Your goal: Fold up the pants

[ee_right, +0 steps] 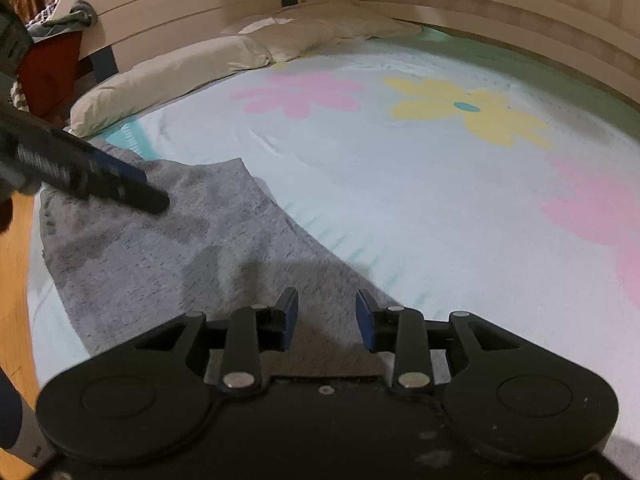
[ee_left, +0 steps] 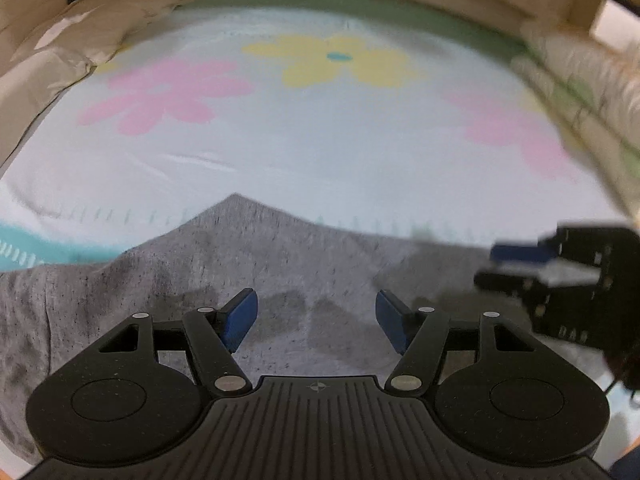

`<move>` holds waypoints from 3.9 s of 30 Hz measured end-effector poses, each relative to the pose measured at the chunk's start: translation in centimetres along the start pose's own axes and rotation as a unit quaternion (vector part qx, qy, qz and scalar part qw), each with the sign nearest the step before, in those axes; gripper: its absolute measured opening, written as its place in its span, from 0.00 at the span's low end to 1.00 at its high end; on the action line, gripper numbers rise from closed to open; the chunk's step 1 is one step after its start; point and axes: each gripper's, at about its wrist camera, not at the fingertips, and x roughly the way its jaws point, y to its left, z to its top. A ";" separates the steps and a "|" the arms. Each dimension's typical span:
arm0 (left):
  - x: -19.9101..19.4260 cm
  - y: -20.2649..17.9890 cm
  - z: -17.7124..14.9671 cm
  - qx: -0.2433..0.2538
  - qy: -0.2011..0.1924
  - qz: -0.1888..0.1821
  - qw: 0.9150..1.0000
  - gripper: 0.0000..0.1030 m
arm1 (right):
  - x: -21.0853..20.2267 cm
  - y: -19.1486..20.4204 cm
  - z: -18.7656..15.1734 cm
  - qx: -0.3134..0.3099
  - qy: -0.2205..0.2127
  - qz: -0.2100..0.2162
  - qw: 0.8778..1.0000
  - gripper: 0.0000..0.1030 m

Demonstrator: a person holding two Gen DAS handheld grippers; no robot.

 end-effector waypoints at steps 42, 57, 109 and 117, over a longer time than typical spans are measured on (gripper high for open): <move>2.3 -0.4 -0.1 -0.047 0.051 -0.063 0.996 0.62 | 3.6 -0.1 1.9 -0.031 0.002 -0.030 0.999 0.23; 2.7 -2.8 -0.3 -0.015 0.058 -0.076 0.995 0.62 | 2.0 -2.6 -1.9 -0.103 0.053 -0.039 0.993 0.35; 2.8 -4.6 -0.1 -0.006 0.045 -0.069 0.997 0.62 | -4.8 -8.8 -3.7 0.058 0.029 -0.089 0.994 0.18; 2.0 -10.0 -0.6 0.008 0.013 -0.106 0.994 0.62 | -12.8 -12.6 -7.3 0.152 0.014 -0.164 0.974 0.34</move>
